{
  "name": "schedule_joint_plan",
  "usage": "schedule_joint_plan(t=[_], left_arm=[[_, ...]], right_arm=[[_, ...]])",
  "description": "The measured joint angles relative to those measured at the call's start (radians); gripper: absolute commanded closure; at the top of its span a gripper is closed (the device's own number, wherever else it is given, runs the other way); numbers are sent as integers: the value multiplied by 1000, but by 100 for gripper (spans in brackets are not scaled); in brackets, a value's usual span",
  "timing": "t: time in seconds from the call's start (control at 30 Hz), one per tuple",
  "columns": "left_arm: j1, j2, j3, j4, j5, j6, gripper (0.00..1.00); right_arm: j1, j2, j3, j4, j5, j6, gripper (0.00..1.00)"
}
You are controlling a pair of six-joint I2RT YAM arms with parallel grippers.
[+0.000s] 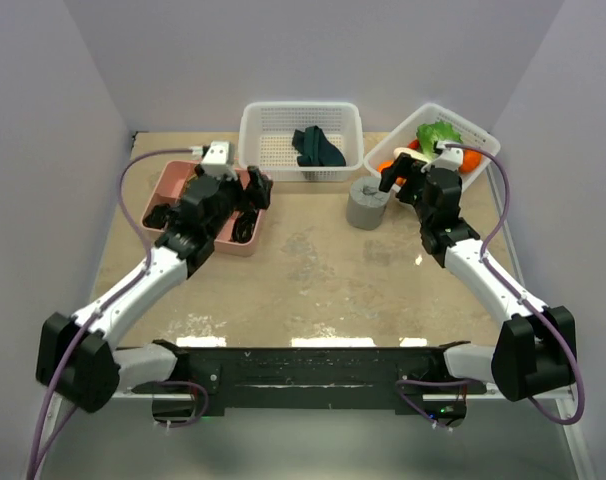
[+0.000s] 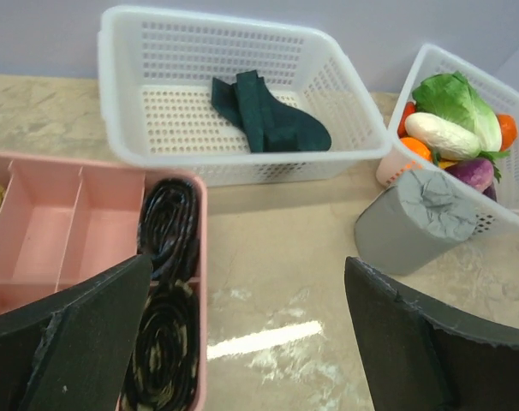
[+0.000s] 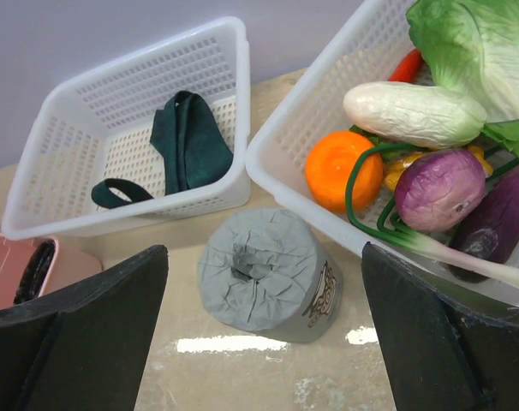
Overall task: Roll the ties
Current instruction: Pick up the tie from the bin.
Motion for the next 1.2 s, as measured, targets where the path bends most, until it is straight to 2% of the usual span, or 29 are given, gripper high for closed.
schedule_joint_plan(t=[0.2, 0.6, 0.73, 0.87, 0.97, 1.0, 1.17, 1.2], left_arm=[[0, 356, 423, -79, 62, 33, 0], [-1, 1160, 1385, -461, 92, 34, 0], [-1, 1242, 1414, -536, 93, 32, 3], [-1, 1254, 1412, -564, 91, 29, 6], [-1, 1254, 1410, -559, 92, 27, 16], [-1, 1254, 1403, -551, 95, 26, 22], [-2, 1254, 1338, -534, 106, 24, 26], [-2, 1254, 1329, -537, 106, 24, 33]], right_arm=[[0, 5, 6, -35, -27, 0, 1], [0, 5, 25, -75, -33, -5, 1], [1, 5, 25, -83, -33, -6, 1], [1, 6, 25, -89, -33, -6, 1], [1, 6, 25, -89, -33, -6, 1], [1, 8, 25, -88, -33, -6, 1], [1, 18, 25, -89, -33, -6, 1], [1, 21, 25, -89, -33, -6, 1]])
